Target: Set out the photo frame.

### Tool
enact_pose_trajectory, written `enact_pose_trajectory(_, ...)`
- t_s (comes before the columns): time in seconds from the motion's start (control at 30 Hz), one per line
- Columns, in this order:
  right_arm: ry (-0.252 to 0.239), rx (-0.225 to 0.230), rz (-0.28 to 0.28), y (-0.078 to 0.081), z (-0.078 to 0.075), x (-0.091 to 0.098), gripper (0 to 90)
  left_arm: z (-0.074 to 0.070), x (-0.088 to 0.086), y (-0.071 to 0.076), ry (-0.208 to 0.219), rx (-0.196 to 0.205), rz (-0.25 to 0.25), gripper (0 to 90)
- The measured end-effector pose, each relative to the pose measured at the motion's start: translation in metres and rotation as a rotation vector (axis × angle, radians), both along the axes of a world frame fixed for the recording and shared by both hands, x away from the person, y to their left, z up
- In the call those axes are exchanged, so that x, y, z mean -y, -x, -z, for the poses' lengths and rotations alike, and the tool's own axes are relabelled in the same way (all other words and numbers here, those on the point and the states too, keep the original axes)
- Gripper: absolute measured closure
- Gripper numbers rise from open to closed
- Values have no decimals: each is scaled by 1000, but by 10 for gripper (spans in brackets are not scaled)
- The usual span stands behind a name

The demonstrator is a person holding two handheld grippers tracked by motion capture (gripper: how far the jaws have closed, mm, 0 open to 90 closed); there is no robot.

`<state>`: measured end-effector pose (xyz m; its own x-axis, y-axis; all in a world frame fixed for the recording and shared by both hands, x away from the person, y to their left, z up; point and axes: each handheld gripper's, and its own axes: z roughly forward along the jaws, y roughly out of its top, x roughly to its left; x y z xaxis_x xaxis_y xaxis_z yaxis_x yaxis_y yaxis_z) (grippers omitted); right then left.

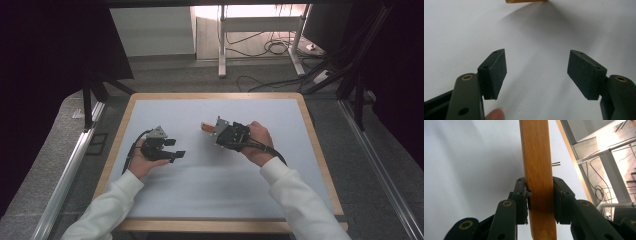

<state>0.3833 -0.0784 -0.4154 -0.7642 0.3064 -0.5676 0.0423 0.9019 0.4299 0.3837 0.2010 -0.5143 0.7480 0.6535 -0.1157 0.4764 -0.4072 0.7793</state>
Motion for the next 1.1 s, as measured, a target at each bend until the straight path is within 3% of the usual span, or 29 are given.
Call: enact_pose_trajectory(1.1,27,-109,34,-33,-20,-26,685,0,-7,3,17,7,-9,307)
